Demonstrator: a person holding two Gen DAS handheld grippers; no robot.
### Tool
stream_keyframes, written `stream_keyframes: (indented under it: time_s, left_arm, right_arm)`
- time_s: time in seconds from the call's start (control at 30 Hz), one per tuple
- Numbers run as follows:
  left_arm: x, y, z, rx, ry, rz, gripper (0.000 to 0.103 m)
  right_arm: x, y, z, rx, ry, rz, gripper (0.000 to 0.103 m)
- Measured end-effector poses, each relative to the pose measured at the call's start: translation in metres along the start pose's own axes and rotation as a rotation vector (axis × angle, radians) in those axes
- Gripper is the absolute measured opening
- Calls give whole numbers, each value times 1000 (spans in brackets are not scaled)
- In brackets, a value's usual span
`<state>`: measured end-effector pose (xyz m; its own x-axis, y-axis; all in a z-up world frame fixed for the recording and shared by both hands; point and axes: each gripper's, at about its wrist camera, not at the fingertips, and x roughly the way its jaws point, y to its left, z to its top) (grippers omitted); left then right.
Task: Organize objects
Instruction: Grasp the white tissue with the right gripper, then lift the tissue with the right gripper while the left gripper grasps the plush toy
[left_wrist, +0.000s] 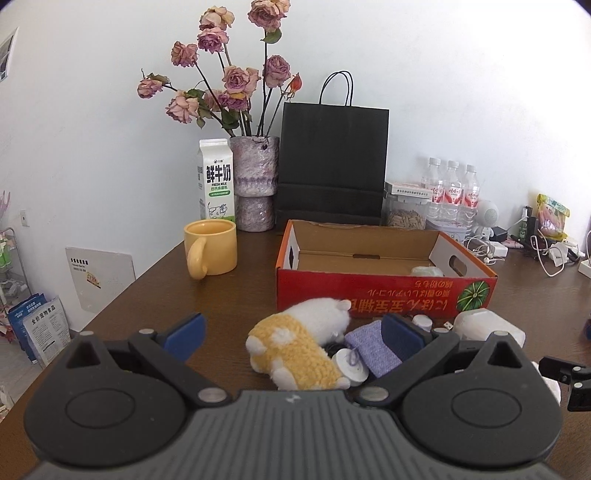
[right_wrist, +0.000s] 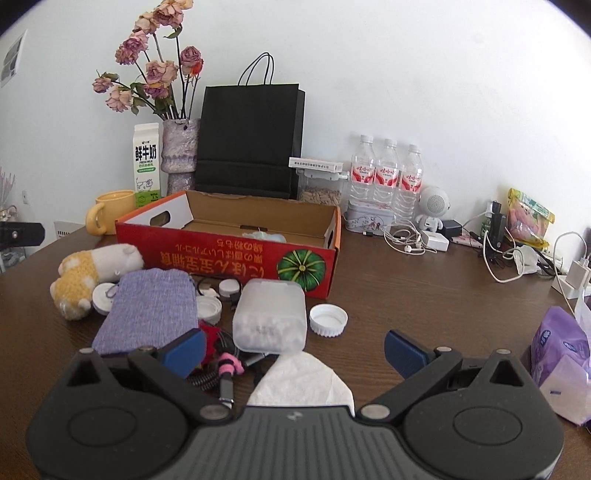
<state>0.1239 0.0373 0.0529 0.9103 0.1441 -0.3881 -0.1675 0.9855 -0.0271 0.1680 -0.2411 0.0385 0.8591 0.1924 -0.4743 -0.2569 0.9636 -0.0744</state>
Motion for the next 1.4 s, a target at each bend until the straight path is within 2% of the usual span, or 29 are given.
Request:
stream_keyframes:
  time_s: [0.27, 0.7, 0.9, 1.0, 1.07, 1.27, 1.4]
  left_arm:
    - [-1, 19, -17, -1, 49, 39, 103]
    - [1, 25, -24, -10, 73, 51, 103]
    - [5, 24, -26, -14, 82, 51, 103]
    - [7, 23, -28, -13, 90, 47, 103]
    - [7, 22, -29, -13, 93, 47, 103]
    - [7, 23, -30, -17, 95, 51, 103]
    - [10, 24, -31, -19, 101, 55, 103]
  right_arm:
    - [13, -12, -26, 18, 101, -28, 103]
    - [58, -10, -29, 58, 226, -4, 103]
    - [59, -17, -35, 92, 206, 25, 103]
    - [56, -18, -34, 88, 192, 42, 93]
    - [54, -18, -34, 86, 180, 47, 81]
    - [48, -21, -35, 99, 157, 59, 70]
    - [41, -22, -34, 106, 115, 43, 68]
